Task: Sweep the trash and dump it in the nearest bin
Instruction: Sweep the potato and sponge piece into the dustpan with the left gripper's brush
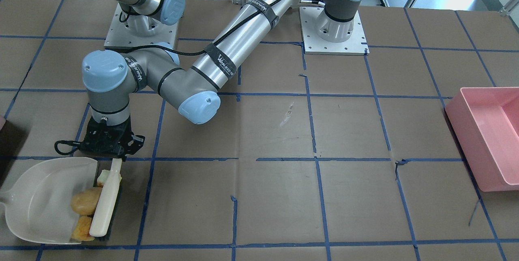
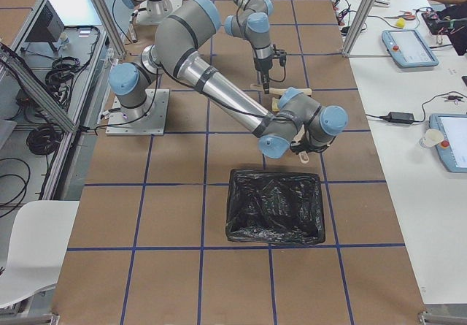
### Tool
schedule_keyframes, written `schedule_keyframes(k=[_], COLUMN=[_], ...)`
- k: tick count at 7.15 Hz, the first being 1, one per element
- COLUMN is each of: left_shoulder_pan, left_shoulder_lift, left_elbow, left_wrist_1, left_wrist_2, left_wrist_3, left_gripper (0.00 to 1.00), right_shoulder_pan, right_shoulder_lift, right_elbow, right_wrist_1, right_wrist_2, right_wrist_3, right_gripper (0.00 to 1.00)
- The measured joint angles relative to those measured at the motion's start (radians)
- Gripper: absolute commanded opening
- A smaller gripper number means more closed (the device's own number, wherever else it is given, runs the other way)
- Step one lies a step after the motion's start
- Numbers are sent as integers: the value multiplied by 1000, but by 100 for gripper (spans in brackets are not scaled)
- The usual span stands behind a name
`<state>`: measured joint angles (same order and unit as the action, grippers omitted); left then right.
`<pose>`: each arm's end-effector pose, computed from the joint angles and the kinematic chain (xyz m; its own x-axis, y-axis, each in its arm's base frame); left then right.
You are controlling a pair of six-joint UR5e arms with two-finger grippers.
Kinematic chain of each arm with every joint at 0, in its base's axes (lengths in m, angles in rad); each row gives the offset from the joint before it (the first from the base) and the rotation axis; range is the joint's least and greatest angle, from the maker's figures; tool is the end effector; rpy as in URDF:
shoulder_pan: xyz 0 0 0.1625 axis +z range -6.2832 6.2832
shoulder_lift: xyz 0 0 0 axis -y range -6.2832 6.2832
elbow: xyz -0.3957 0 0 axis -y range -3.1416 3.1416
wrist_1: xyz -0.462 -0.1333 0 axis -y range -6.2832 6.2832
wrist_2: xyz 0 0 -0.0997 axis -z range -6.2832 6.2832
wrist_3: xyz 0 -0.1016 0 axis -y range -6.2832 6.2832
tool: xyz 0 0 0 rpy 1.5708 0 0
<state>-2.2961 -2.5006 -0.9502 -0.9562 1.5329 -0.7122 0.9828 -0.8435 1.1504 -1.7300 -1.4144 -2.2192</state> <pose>-0.6883 -0.5697 0.1917 -0.9737 0.0418 0.2238 -0.0048 0.9790 -0.2040 -0.3127 -0.7378 0.2046 0.0514 -0.9984 -0.0243 -0.9763 -0.0451 -0.2117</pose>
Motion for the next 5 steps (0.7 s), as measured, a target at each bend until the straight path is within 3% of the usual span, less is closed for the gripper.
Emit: schedule_keyframes(k=[5], left_shoulder_pan=[-99], left_shoulder_lift=[-72], left_elbow=[181], left_wrist_1=[-50], left_wrist_2=[11], left_wrist_3=[-53], left_gripper=[1], right_shoulder_pan=[6], right_shoulder_lift=[0], right_elbow=[9], right_wrist_1=[-1], right_wrist_2=[1], right_wrist_3=[0], right_gripper=[0])
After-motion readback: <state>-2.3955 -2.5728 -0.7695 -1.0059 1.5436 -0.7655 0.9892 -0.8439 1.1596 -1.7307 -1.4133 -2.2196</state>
